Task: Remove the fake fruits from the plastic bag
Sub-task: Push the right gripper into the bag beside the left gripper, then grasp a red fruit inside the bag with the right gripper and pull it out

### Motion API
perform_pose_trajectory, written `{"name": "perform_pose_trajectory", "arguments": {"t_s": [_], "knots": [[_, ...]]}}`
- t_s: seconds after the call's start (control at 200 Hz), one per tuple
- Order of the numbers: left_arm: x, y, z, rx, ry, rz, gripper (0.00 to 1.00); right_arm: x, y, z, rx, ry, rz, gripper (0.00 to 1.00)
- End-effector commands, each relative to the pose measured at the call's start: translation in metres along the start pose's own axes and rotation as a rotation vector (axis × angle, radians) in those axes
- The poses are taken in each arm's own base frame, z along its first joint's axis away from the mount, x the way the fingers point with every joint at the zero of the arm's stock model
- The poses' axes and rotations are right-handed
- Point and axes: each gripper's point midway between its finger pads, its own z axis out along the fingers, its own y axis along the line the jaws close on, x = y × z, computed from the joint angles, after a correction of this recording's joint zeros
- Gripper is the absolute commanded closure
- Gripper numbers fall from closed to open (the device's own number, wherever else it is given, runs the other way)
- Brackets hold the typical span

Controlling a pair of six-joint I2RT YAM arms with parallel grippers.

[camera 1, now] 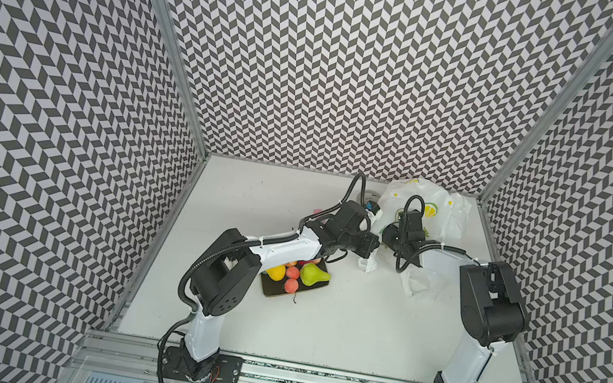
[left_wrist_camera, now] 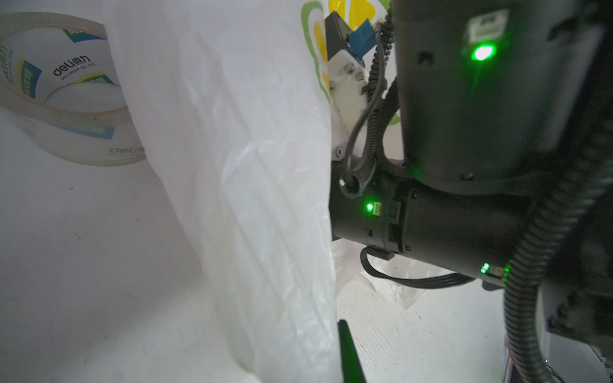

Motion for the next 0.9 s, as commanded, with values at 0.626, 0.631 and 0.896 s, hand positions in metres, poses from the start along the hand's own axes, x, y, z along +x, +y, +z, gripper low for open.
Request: {"name": "perform_pose_trajectory", "arguments": {"t_s": [0.626, 0.631, 0.896], "knots": [[-0.019, -0.009, -0.011, 0.025, -0.058, -0.035, 1.0, -0.01, 0.013, -0.03, -0.075, -0.019, -0.014, 0.54], [-0.019, -0.009, -0.011, 0.026, -0.058, -0.036, 1.0, -0.01, 0.013, -0.031, -0.076, -0.018, -0.015, 0.54], [-0.025, -0.001, -0.007, 0.013, -0.072, -0.054, 1.0, 0.023, -0.006, -0.081, -0.117, 0.031, -0.043, 0.54]]}}
